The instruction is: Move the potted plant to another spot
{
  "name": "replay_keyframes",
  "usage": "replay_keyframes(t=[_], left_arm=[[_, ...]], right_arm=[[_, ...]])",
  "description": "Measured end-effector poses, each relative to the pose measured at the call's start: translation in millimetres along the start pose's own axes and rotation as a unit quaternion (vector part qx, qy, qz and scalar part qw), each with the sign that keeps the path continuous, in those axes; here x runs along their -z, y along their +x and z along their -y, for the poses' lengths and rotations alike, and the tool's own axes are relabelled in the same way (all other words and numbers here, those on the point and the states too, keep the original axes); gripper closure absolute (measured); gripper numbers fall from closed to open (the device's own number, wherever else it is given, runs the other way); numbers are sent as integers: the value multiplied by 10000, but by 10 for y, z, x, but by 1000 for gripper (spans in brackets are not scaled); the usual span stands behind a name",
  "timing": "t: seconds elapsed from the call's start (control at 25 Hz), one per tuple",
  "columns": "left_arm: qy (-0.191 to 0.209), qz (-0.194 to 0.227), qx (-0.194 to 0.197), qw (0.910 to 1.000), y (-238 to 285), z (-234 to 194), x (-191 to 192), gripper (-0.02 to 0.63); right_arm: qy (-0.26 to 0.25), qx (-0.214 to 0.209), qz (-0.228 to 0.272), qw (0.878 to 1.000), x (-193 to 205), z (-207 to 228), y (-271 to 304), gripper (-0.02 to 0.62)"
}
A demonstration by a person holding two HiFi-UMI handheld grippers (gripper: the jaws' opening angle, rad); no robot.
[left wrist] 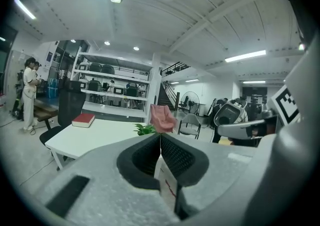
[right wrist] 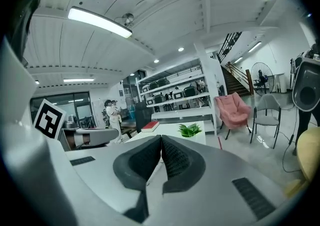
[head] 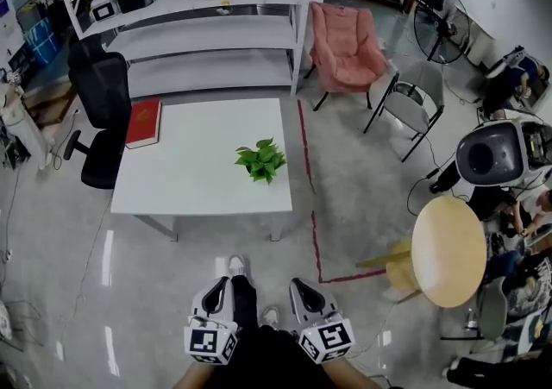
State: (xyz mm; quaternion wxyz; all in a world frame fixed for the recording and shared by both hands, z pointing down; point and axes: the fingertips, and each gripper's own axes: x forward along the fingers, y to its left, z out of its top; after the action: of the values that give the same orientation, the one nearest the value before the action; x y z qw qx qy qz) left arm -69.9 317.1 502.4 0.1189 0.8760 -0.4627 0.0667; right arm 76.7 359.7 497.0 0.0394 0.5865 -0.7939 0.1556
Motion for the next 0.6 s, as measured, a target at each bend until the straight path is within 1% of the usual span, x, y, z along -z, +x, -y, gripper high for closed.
replay_keyframes(t=[0.2, 0.4, 0.6], left_arm=[[-96, -123, 47, 9999, 299, -147, -3, 588], [-152, -157, 71, 9997, 734, -379, -77, 588], [-120, -187, 260, 9994, 1226, -606, -227, 588]], right_arm=[[54, 41, -93, 9999, -63, 110, 303, 583], [43, 72, -76, 9999, -193, 289, 722, 583], [78, 208, -65, 9997, -377, 488, 1181, 583]])
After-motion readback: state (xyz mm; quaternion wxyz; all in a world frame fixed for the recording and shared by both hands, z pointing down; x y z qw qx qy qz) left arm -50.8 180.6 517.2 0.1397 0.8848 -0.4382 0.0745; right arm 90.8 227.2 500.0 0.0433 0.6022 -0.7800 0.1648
